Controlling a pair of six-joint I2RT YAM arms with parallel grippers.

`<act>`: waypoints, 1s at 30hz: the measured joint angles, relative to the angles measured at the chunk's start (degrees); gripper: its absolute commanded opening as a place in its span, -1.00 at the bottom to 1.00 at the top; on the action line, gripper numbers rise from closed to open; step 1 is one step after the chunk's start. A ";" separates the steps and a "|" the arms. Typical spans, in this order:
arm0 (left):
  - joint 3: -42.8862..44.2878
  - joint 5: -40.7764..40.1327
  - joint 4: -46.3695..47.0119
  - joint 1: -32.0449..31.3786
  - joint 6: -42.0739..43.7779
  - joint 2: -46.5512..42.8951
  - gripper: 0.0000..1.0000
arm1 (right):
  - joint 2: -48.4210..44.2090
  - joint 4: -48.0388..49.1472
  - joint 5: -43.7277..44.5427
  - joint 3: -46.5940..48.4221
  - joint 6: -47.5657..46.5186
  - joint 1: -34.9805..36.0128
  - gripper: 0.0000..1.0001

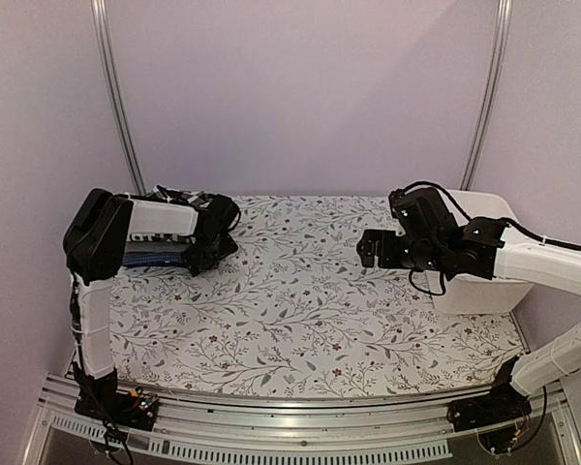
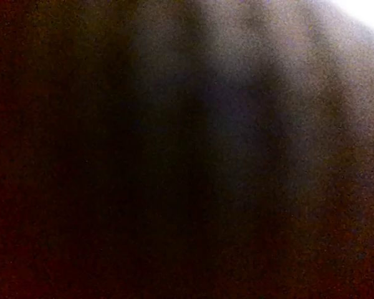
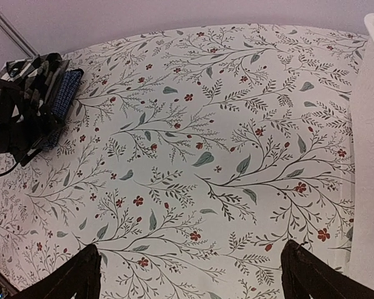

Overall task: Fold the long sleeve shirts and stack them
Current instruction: Move the square-folded shirt to the corner of the board.

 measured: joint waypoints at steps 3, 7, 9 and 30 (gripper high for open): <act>0.02 1.92 2.58 3.69 5.20 0.17 0.99 | 1.46 0.48 -0.04 0.68 0.00 0.00 0.98; 1.33 3.76 4.42 6.99 10.82 1.16 0.99 | 2.23 1.01 -0.22 0.70 0.04 0.00 0.98; 2.10 4.72 5.18 8.28 13.16 1.68 0.99 | 2.43 1.25 -0.26 0.81 0.02 0.00 0.98; -1.18 12.59 5.01 1.79 29.18 -13.05 0.99 | 1.29 0.94 3.98 4.04 -1.62 0.00 0.98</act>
